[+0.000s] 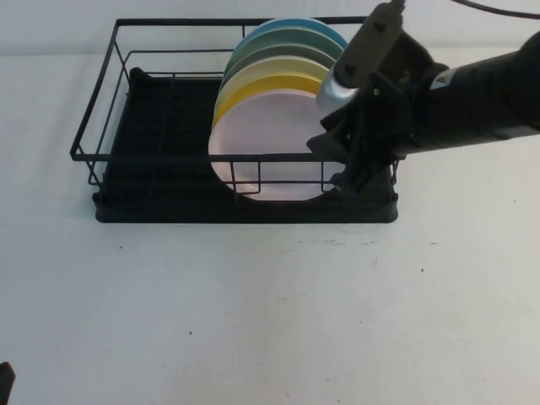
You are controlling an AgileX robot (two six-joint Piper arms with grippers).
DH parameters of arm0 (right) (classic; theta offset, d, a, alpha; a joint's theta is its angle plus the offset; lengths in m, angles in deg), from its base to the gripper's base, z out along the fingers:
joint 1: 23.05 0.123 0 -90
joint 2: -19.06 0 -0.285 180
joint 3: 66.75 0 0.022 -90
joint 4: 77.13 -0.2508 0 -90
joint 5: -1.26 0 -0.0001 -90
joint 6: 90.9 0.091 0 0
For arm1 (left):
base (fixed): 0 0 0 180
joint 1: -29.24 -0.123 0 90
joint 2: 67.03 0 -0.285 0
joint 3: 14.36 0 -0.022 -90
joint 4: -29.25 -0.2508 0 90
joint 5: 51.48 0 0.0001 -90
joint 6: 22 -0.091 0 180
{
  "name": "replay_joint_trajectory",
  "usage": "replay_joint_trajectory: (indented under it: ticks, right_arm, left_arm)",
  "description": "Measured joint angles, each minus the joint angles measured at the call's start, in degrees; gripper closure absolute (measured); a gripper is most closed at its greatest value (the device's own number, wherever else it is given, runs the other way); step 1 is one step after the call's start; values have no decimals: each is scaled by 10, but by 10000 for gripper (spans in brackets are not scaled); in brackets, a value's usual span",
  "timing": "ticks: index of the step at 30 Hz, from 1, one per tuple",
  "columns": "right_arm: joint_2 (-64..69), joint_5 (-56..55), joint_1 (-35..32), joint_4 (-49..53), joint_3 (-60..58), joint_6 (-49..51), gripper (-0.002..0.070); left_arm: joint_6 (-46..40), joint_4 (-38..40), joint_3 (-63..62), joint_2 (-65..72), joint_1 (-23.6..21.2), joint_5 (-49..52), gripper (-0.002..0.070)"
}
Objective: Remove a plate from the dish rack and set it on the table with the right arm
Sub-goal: Grasp the plate from the shelf
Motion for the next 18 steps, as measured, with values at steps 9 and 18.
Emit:
replay_joint_trajectory:
  ticks: [9,18]
  right_arm:
    - [79,-49,0,4,73,-85,398]
    - [114,-86,-5,18,119,-113,396]
  left_arm:
    - [0,0,0,0,0,0,678]
    - [0,0,0,0,0,0,678]
